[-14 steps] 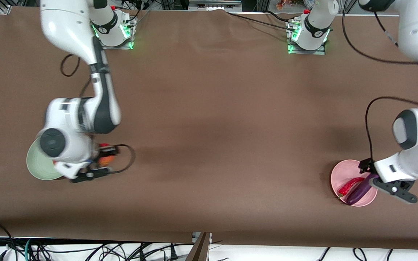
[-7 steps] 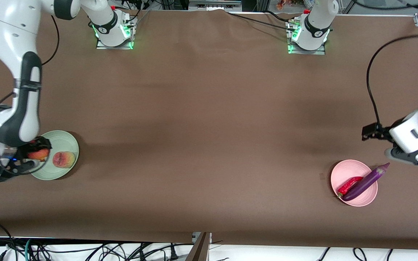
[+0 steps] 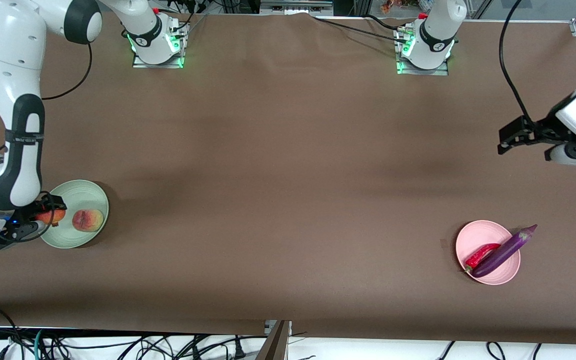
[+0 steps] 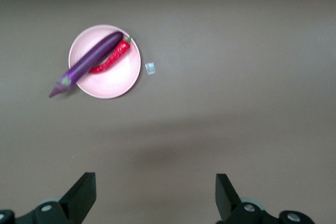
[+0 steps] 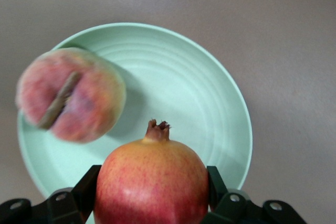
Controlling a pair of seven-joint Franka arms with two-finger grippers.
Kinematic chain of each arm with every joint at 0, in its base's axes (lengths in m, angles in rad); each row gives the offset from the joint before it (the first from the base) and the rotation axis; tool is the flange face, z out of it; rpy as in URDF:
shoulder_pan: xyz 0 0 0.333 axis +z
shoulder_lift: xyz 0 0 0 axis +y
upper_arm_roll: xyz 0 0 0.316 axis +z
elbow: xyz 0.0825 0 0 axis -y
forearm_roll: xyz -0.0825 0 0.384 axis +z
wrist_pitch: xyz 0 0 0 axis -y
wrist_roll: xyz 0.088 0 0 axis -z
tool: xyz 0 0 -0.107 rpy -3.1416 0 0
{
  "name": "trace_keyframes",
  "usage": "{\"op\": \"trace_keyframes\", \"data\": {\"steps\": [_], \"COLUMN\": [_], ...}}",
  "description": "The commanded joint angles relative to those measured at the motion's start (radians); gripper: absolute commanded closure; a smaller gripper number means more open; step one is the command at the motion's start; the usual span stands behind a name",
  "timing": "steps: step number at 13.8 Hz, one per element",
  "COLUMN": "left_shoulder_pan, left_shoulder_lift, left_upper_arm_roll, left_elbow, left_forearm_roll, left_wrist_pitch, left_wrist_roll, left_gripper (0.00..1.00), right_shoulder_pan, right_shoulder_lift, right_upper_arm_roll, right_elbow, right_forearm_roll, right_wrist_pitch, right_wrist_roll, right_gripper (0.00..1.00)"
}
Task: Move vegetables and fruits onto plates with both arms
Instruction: 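Carry the red pomegranate onto the green plate with the right gripper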
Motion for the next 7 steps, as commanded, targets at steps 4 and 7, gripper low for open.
{"op": "trace_keyframes", "data": {"steps": [4,7], "left_shoulder_pan": [0.064,0.068], "left_shoulder_lift": [-0.158,-0.13], "left_upper_arm_roll": [-0.012,-0.015], "left_elbow": [-0.248,-0.228], "left_forearm_roll": [-0.002,0.002], "left_wrist_pitch": [0.111,0.086], "left_wrist_roll": [0.012,0.012], "left_gripper": [0.0,0.0], "right_shoulder_pan": [-0.023,-0.019], "right_shoulder_lift": [0.024,-0.014], "right_upper_arm_roll": [0.011,0.011], "right_elbow": [0.006,0.021], "right_forearm_roll": [0.087,0.161], "right_wrist_pitch": [0.037,-0.045], "right_wrist_roll": [-0.059,-0.052], "right_gripper": [0.52,0.0]}}
